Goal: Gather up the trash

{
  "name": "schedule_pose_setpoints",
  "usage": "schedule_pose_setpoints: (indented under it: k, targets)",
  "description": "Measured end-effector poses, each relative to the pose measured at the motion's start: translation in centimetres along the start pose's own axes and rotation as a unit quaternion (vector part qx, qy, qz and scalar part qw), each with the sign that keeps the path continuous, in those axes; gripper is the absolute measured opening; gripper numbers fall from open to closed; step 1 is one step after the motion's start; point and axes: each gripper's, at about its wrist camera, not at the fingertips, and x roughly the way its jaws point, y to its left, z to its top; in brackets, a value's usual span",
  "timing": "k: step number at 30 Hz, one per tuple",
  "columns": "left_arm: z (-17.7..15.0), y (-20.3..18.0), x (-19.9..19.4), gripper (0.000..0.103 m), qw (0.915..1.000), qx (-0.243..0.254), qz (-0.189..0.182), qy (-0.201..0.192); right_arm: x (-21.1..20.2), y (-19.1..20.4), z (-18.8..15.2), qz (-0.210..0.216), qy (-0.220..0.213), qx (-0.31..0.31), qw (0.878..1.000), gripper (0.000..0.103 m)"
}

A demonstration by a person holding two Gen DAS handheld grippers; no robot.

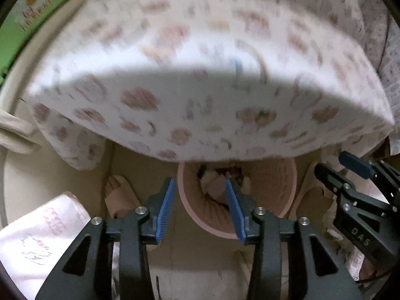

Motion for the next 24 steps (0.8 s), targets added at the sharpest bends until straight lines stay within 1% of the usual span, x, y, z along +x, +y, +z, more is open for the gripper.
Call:
schedule_pose_setpoints:
  k: [2,3,5,7,10,12,13,15,17,19,21,24]
  targets:
    - [0.1,0.2,-1.7,0.042,0.9996,0.003,0.011,-0.026,-1.5,-0.1,0.1,0.011,-0.02,0.002,1.0,0.054]
    - [0.2,0.3,-2.5,0.045,0.9991,0.001,0.015,-0.041,-2.2,-0.1,0.1,0.013,-0.03,0.001,0.999,0.055]
    - [0.2,0.4,-3.9,0.049,0.9979,-0.002,0.012,-0.064,-3.6,0.0,0.2,0.011,-0.055,-0.006,0.998,0.055]
    - [0.1,0.7,-5.0,0.05,0.9961,-0.005,0.018,-0.086,-4.6,0.1,0.3,0.002,-0.075,-0.008,0.997,0.055]
    - [0.1,1.2,-6.2,0.054,0.994,-0.014,0.014,-0.108,-6.2,-0.1,0.3,0.018,-0.098,0.003,0.995,0.055]
    - [0.2,1.2,-7.1,0.064,0.9922,-0.014,0.013,-0.123,-7.2,-0.3,0.5,0.02,-0.113,0.004,0.993,0.055]
    - [0.2,1.2,-7.6,0.067,0.9904,-0.011,0.021,-0.136,-7.6,-0.6,0.5,0.02,-0.119,0.002,0.993,0.055]
    - [0.2,1.0,-8.5,0.079,0.9863,-0.005,0.042,-0.16,-8.4,-0.5,0.3,0.017,-0.132,-0.003,0.991,0.055]
    - [0.1,0.9,-9.0,0.081,0.9836,-0.002,0.049,-0.173,-8.8,-0.5,0.2,0.012,-0.14,-0.004,0.99,0.059]
    - [0.0,0.9,-9.5,0.084,0.9806,0.002,0.057,-0.187,-9.3,-0.6,-0.1,0.013,-0.145,-0.003,0.989,0.061]
    - [-0.2,0.7,-10.0,0.09,0.9773,0.008,0.065,-0.202,-9.6,-0.8,-0.1,0.012,-0.149,-0.004,0.989,0.061]
    - [-0.3,0.8,-10.3,0.092,0.9747,0.009,0.062,-0.214,-10.0,-0.9,-0.3,0.01,-0.157,-0.005,0.988,0.069]
